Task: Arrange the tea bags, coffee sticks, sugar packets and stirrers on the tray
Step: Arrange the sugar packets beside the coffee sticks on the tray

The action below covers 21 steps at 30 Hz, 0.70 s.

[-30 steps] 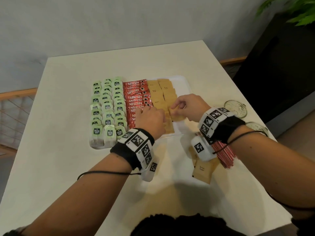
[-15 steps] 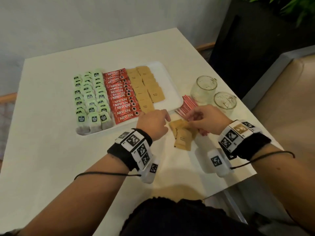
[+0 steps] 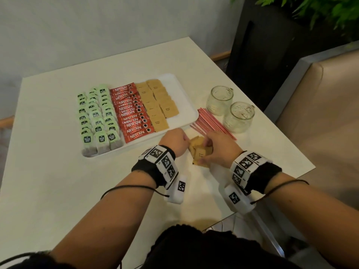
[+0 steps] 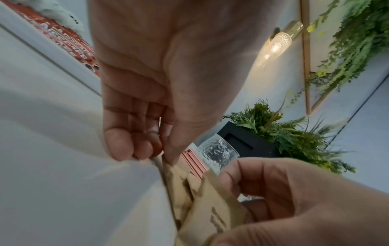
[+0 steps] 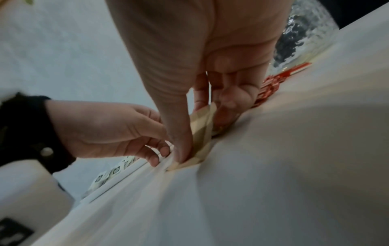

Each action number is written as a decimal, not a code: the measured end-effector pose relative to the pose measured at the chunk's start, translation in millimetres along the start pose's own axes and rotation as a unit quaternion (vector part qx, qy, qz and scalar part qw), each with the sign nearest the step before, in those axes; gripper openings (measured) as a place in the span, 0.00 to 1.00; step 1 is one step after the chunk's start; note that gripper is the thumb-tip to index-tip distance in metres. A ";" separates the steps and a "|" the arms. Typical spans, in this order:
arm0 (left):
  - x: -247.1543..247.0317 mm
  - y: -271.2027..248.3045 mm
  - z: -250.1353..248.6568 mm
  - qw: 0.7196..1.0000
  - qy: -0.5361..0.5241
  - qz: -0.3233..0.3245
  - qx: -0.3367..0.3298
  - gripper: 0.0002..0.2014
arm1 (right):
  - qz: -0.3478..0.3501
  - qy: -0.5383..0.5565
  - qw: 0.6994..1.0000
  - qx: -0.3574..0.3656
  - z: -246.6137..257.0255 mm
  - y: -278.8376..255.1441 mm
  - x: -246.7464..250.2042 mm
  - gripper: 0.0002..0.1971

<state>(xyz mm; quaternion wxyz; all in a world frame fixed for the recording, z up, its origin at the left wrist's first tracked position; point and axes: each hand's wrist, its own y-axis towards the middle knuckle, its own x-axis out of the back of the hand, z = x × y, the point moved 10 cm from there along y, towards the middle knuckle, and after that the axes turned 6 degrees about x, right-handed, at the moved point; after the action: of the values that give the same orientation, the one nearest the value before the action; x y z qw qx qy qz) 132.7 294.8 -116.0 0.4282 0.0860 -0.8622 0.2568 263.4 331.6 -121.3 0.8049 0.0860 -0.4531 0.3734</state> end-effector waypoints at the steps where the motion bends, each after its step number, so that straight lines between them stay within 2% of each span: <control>1: 1.2 -0.8 2.5 1.000 -0.002 0.000 -0.001 0.09 | 0.001 0.023 1.000 0.004 -1.0 -2.4 -0.7 0.23; 5: 18.0 -4.2 17.5 0.999 -0.027 -0.028 0.000 0.07 | 0.010 0.119 0.993 0.019 -4.5 -10.7 -1.2 0.15; 8: 29.8 -10.8 13.8 0.997 -0.054 -0.032 -0.045 0.05 | 0.012 0.215 0.976 0.026 1.5 -10.2 3.9 0.09; 9: 33.7 -14.6 9.0 0.996 -0.055 -0.033 -0.066 0.04 | 0.004 0.238 0.971 0.028 6.0 -8.5 8.6 0.10; 11: 41.4 -21.2 -2.6 0.992 -0.066 -0.037 -0.103 0.04 | -0.029 0.267 0.963 0.026 13.2 -1.7 22.3 0.19; 13: 47.6 -26.0 -12.5 0.985 -0.117 -0.028 -0.121 0.07 | -0.053 0.270 0.961 0.026 22.1 4.2 36.8 0.24; 17: 59.1 -31.7 -19.0 0.950 -0.301 -0.010 -0.082 0.06 | -0.058 0.269 0.961 0.043 42.5 9.9 55.7 0.11; 19: 58.0 -33.3 -17.1 0.931 -0.362 0.001 -0.056 0.13 | -0.053 0.286 0.955 0.052 48.9 12.6 60.3 0.11; 21: 50.9 -33.1 -13.7 0.924 -0.379 0.029 -0.045 0.22 | -0.051 0.296 0.952 0.056 52.2 14.3 62.4 0.10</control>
<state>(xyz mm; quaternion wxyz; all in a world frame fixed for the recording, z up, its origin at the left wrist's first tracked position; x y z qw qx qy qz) 122.9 277.3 -57.1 0.0653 0.1327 -0.9728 0.1780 238.3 349.5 -44.7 0.9146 0.0393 -0.1681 0.3655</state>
